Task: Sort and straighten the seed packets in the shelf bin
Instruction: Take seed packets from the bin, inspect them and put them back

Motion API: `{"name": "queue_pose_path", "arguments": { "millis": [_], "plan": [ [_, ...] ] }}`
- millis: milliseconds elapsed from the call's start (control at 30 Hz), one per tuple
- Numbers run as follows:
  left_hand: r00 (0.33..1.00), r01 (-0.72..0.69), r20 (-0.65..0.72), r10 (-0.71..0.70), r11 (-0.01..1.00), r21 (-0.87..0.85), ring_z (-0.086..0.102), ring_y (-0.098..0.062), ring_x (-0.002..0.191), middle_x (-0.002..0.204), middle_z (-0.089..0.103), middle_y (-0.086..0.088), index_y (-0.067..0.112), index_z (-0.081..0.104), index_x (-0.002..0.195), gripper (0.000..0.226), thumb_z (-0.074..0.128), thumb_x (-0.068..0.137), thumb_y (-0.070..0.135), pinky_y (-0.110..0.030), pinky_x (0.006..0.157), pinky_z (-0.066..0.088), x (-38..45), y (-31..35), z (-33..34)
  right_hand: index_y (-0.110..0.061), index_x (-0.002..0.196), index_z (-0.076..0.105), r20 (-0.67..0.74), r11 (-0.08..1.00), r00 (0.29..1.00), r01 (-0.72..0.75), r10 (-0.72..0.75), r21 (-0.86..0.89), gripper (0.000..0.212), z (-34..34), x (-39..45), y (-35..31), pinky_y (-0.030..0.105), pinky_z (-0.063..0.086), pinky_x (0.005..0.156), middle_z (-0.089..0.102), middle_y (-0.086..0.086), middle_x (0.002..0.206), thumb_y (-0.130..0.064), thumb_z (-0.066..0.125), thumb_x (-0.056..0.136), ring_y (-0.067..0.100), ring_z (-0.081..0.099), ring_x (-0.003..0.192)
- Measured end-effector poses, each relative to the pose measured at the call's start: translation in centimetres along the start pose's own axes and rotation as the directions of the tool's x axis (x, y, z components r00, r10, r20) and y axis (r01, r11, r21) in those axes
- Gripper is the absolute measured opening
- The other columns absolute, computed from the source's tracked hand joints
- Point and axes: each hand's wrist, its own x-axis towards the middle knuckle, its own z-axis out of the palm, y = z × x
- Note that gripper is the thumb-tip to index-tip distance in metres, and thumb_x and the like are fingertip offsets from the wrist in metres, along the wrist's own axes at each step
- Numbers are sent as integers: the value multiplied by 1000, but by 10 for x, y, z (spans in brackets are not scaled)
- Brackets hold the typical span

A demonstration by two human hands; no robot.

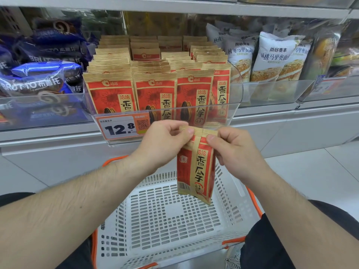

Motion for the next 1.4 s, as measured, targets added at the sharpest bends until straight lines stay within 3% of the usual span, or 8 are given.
{"name": "queue_pose_path", "arguments": {
  "millis": [167, 300, 433, 567, 767, 933, 1200, 1400],
  "plan": [
    [985, -25, 170, -1, 989, 147, 60, -7, 122, 140, 60, 2, 10, 36, 154, 124, 80, 51, 65, -35, 106, 49, -6, 5, -3, -13, 58, 50, 27, 1000, 1000, 11, -10, -24, 39, 1, -2, -1, 23, 36, 51, 48, -12, 44, -14, 57, 97, 5, 42, 45],
    [957, 34, 283, -58, 996, 88, 68, 3, 96, 112, 71, 11, 3, 31, 154, 95, 85, 78, 20, -17, 80, 53, -3, 4, -5, 5, 69, 55, 69, 995, 997, 7, -15, 103, 33, 1, -2, -3, 18, 36, 48, 52, 4, 56, -15, 62, 94, 9, 44, 49],
    [952, 57, 299, -63, 998, 31, 65, 5, 74, 98, 74, 6, 6, 37, 150, 75, 75, 86, 9, -11, 64, 46, -4, 7, -6, 12, 79, 57, 91, 990, 995, 25, -38, 135, 41, 1, -2, -4, 21, 37, 47, 55, 21, 71, -29, 57, 81, 20, 43, 56],
    [944, 58, 326, -49, 998, -17, 67, -3, 73, 92, 75, 0, 12, 64, 110, 22, 68, 90, 3, -19, 63, 51, -3, 9, -7, 15, 82, 58, 100, 986, 995, 7, -24, 169, 33, 0, -1, -2, 19, 38, 46, 57, 21, 73, -16, 59, 95, 20, 44, 56],
    [923, 145, 375, -89, 982, -123, 72, -10, 78, 88, 77, 2, 17, 66, 109, 18, 68, 92, 11, -25, 57, 55, -5, 10, -5, 8, 82, 62, 15, 966, 999, -47, 45, 256, 26, 0, 3, 1, 21, 39, 45, 62, 15, 64, -13, 56, 97, 14, 48, 47],
    [887, 281, 433, -157, 929, -240, 73, -19, 88, 102, 77, -7, 15, 71, 109, 32, 70, 77, 22, -36, 80, 57, -3, 7, -7, 7, 93, 64, -53, 938, 991, -101, 125, 330, 28, -6, 8, 3, 26, 37, 47, 66, 10, 64, -16, 51, 101, 21, 48, 52],
    [871, 438, 393, -293, 826, -354, 73, -24, 88, 101, 76, -14, 7, 70, 109, 17, 58, 96, 11, -42, 84, 60, -3, 4, 1, -7, 110, 64, 217, 954, 930, -300, 297, -20, 24, -12, -4, -5, 48, 55, 76, 76, 13, 94, -26, 56, 99, 35, 70, 77],
    [817, 485, 480, -319, 831, -274, 71, -29, 102, 114, 73, -18, 6, 69, 115, 27, 63, 89, 11, -47, 91, 57, -6, 7, -3, 5, 114, 61, 155, 929, 924, -364, 351, 65, 31, -15, -2, -8, 52, 54, 82, 73, 22, 98, -22, 54, 101, 38, 66, 82]
  ]
}}
